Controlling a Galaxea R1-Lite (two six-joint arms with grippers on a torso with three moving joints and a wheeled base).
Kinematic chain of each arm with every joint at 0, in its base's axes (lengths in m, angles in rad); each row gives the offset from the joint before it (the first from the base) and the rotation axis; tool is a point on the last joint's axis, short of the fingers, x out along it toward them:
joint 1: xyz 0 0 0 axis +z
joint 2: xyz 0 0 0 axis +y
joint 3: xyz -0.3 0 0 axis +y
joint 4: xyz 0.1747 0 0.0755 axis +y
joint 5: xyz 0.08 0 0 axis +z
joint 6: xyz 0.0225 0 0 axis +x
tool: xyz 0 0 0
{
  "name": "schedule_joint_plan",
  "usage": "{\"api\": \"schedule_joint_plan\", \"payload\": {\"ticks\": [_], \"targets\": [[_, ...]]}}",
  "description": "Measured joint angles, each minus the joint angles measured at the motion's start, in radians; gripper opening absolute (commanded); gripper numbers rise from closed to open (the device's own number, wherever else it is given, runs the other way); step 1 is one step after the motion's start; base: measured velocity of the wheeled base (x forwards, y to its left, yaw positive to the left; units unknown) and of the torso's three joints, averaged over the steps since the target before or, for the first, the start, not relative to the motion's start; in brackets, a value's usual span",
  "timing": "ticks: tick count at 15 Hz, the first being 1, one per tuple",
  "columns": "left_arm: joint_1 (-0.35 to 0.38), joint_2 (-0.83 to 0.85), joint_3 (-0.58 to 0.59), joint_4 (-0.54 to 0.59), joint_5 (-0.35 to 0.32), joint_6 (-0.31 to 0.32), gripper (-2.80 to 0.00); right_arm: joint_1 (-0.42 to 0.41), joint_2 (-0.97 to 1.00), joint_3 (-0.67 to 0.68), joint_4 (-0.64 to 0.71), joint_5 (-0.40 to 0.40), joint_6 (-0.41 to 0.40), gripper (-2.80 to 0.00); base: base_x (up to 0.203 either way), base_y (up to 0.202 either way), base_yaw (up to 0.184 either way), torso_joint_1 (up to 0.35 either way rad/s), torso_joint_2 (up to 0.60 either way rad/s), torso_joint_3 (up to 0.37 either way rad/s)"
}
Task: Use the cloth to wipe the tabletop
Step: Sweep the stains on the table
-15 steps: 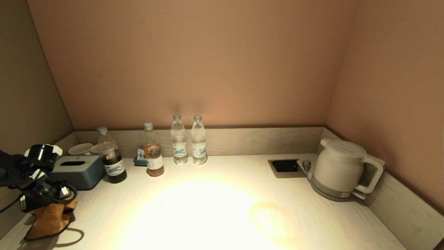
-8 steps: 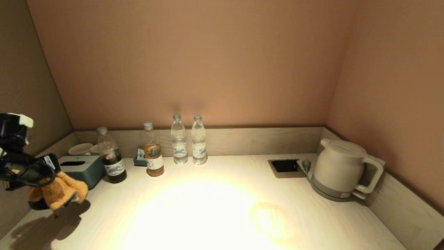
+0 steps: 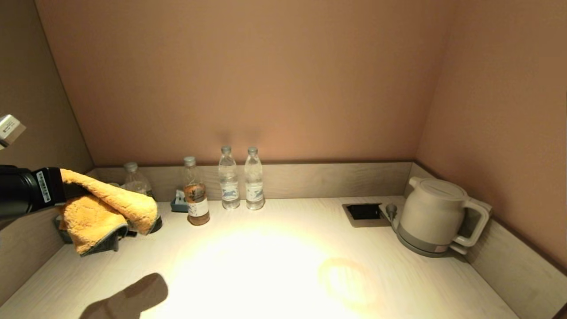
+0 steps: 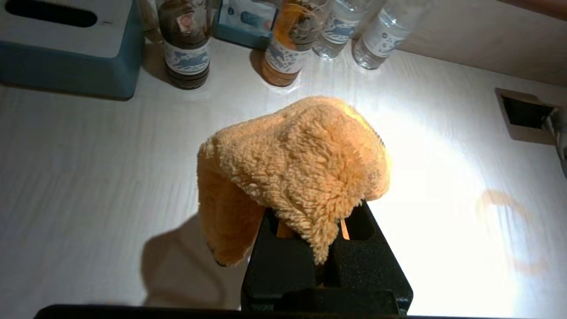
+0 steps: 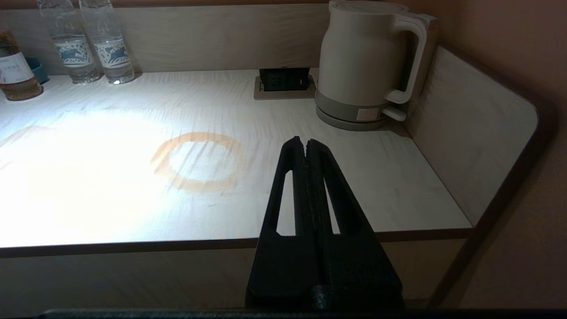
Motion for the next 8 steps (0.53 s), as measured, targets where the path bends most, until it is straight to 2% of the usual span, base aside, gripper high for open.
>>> {"api": "schedule_joint_plan", "payload": {"ticks": [5, 8], "targets": [[-0.075, -0.040, 0.037, -0.004, -0.002, 0.003, -2.80, 0.000, 0.000, 0.000, 0.000, 0.000, 0.000, -2.80, 0.000, 0.000, 0.000, 0.000, 0.00, 0.000], [-0.092, -0.043, 0.046, -0.005, -0.002, 0.004, -2.80, 0.000, 0.000, 0.000, 0.000, 0.000, 0.000, -2.80, 0.000, 0.000, 0.000, 0.000, 0.00, 0.000]]}}
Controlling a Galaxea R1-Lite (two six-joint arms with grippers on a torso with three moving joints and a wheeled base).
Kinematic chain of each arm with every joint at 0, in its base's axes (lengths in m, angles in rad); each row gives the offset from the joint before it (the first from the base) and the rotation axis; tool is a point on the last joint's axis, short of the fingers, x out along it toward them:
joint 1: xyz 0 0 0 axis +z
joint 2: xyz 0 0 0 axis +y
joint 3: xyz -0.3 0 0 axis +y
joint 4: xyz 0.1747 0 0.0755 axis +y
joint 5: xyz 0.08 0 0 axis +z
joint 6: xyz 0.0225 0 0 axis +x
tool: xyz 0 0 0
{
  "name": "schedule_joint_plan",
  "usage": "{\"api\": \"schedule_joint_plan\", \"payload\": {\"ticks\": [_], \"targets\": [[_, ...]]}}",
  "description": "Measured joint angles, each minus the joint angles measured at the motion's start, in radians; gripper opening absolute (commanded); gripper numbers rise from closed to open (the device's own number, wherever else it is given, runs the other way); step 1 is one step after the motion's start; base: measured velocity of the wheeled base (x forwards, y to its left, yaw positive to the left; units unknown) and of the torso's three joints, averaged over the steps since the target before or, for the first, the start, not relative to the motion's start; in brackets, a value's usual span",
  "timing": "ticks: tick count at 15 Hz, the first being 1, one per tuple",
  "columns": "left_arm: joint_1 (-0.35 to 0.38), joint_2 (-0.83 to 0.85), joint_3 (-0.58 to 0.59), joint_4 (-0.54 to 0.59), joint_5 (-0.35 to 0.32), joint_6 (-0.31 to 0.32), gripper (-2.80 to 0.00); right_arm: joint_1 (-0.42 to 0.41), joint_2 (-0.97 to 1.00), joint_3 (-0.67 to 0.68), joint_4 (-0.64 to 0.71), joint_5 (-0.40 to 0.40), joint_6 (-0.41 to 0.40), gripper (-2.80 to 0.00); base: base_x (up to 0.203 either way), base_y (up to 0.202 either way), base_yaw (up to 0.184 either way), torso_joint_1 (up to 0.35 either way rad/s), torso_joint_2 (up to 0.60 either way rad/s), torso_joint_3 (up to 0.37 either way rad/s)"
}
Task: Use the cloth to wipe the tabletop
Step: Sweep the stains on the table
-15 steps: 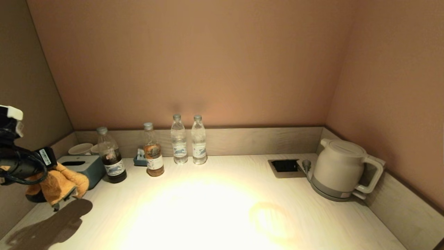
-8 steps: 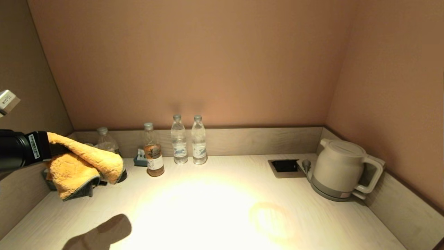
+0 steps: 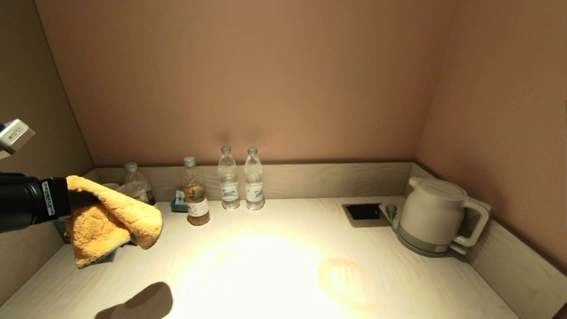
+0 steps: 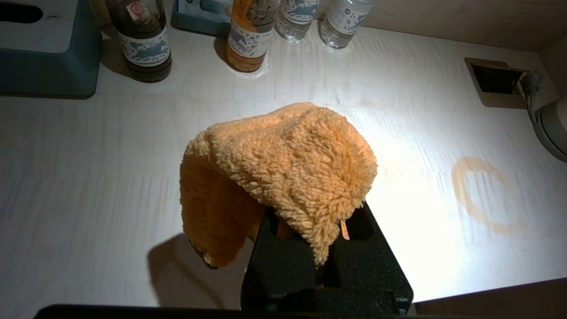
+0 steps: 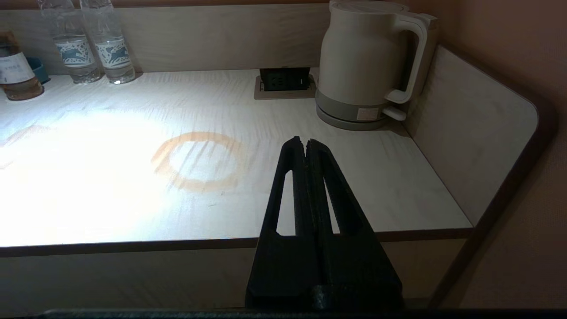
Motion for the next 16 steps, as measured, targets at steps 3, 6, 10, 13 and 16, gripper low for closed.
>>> {"api": "schedule_joint_plan", "payload": {"ticks": [3, 6, 10, 13, 16], "targets": [[-0.013, -0.001, 0.006, -0.001, 0.001, 0.000, -2.80, 0.000, 0.000, 0.000, 0.000, 0.000, 0.000, -2.80, 0.000, 0.000, 0.000, 0.000, 0.00, 0.000], [-0.027, -0.001, 0.011, -0.001, 0.001, 0.000, -2.80, 0.000, 0.000, 0.000, 0.000, 0.000, 0.000, -2.80, 0.000, 0.000, 0.000, 0.000, 0.00, 0.000], [-0.031, 0.000, 0.014, -0.001, 0.001, 0.000, -2.80, 0.000, 0.000, 0.000, 0.000, 0.000, 0.000, -2.80, 0.000, 0.000, 0.000, 0.000, 0.00, 0.000], [-0.031, 0.001, 0.015, -0.002, 0.001, -0.002, -2.80, 0.000, 0.000, 0.000, 0.000, 0.000, 0.000, -2.80, 0.000, 0.000, 0.000, 0.000, 0.00, 0.000], [-0.035, 0.001, 0.013, -0.002, 0.001, 0.000, -2.80, 0.000, 0.000, 0.000, 0.000, 0.000, 0.000, -2.80, 0.000, 0.000, 0.000, 0.000, 0.00, 0.000]]}}
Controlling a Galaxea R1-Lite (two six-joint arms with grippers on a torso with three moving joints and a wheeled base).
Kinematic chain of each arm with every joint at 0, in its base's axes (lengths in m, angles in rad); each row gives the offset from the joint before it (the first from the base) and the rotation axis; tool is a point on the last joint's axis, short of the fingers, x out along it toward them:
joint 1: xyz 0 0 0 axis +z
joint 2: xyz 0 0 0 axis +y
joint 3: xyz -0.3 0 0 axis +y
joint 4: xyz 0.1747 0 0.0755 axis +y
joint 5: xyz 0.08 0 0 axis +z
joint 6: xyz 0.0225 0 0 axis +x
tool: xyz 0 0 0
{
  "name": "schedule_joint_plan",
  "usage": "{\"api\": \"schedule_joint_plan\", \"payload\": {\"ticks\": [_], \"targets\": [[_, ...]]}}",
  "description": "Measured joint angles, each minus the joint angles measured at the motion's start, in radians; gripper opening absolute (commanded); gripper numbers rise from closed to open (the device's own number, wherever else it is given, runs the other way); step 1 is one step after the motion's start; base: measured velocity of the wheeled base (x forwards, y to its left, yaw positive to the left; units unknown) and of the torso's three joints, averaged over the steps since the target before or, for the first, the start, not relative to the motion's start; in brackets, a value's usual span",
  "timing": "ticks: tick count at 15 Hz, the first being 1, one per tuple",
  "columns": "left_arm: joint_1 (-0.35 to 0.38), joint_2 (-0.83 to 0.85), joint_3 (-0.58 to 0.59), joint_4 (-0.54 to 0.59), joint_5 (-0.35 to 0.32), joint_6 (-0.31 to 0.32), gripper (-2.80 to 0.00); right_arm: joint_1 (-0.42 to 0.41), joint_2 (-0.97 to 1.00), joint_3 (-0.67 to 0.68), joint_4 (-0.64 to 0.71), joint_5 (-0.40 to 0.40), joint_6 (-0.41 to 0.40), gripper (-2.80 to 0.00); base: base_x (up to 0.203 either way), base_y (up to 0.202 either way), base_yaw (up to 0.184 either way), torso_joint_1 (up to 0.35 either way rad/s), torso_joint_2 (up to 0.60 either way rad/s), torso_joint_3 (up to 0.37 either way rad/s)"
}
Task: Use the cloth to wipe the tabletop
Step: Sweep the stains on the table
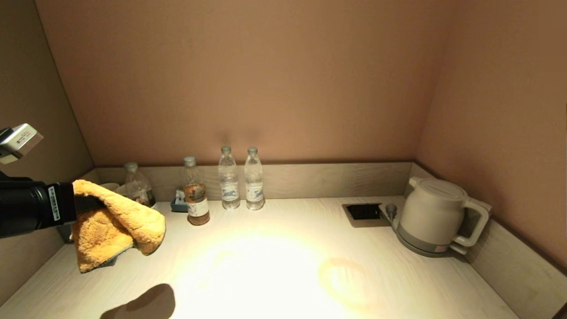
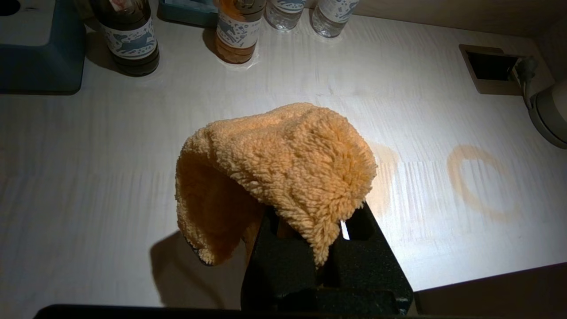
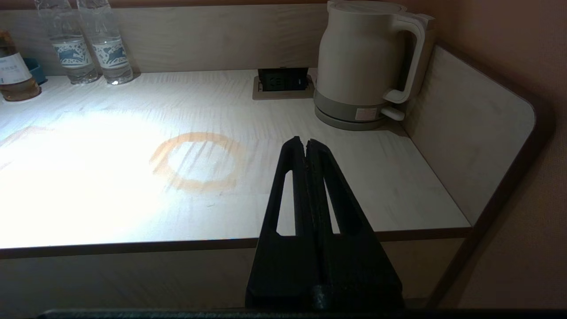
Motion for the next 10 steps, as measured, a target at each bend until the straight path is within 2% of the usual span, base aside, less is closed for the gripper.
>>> {"api": "schedule_joint_plan", "payload": {"ticks": [10], "targets": [[-0.011, 0.002, 0.002, 0.000, 0.000, -0.002, -2.80, 0.000, 0.000, 0.000, 0.000, 0.000, 0.000, -2.80, 0.000, 0.000, 0.000, 0.000, 0.00, 0.000]]}}
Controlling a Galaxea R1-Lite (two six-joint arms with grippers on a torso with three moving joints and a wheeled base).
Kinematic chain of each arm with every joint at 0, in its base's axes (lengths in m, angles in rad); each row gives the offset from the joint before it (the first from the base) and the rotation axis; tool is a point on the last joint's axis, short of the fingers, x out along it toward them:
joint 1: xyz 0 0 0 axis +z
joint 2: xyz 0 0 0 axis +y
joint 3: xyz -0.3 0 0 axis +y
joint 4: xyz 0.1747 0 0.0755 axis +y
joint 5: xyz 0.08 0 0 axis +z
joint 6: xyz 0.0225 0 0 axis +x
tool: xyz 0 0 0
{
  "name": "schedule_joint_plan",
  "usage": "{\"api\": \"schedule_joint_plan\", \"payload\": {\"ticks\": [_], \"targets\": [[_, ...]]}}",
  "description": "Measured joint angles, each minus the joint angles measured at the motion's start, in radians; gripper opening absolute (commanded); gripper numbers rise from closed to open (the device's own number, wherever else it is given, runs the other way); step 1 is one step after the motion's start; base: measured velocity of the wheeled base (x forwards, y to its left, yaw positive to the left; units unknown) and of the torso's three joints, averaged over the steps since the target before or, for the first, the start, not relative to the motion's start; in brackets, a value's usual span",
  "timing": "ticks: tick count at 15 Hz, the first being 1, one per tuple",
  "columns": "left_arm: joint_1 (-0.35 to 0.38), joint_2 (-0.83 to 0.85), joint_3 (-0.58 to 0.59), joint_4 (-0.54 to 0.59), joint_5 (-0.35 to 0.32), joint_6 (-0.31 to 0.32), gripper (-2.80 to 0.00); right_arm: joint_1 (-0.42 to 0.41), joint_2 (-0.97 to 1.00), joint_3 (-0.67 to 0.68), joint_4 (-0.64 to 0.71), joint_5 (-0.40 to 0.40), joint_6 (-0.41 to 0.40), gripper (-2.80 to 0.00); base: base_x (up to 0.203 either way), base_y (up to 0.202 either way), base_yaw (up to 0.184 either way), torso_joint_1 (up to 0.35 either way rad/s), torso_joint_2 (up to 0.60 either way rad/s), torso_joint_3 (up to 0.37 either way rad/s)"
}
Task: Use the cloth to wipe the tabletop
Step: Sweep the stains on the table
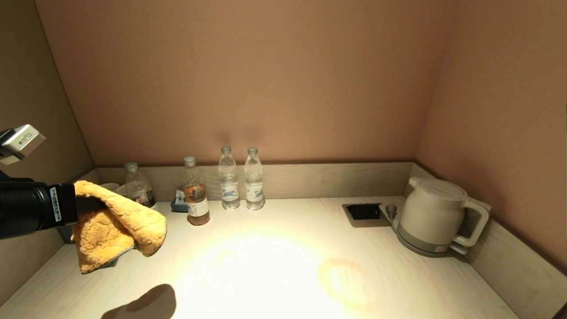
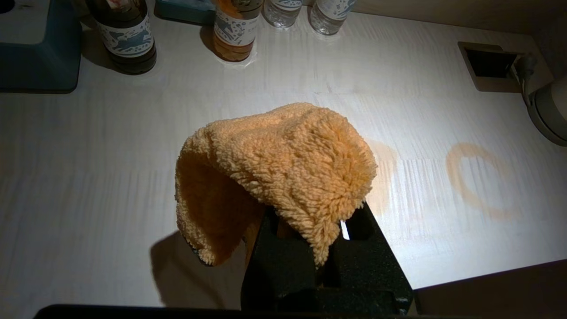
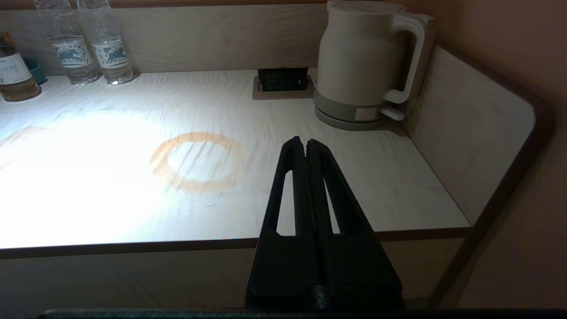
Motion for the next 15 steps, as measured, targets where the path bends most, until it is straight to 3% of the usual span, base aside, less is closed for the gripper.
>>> {"api": "schedule_joint_plan", "payload": {"ticks": [7, 15], "targets": [[-0.085, 0.005, 0.009, -0.003, 0.000, -0.010, -2.80, 0.000, 0.000, 0.000, 0.000, 0.000, 0.000, -2.80, 0.000, 0.000, 0.000, 0.000, 0.00, 0.000], [-0.095, 0.022, 0.014, -0.004, 0.000, -0.008, -2.80, 0.000, 0.000, 0.000, 0.000, 0.000, 0.000, -2.80, 0.000, 0.000, 0.000, 0.000, 0.00, 0.000]]}}
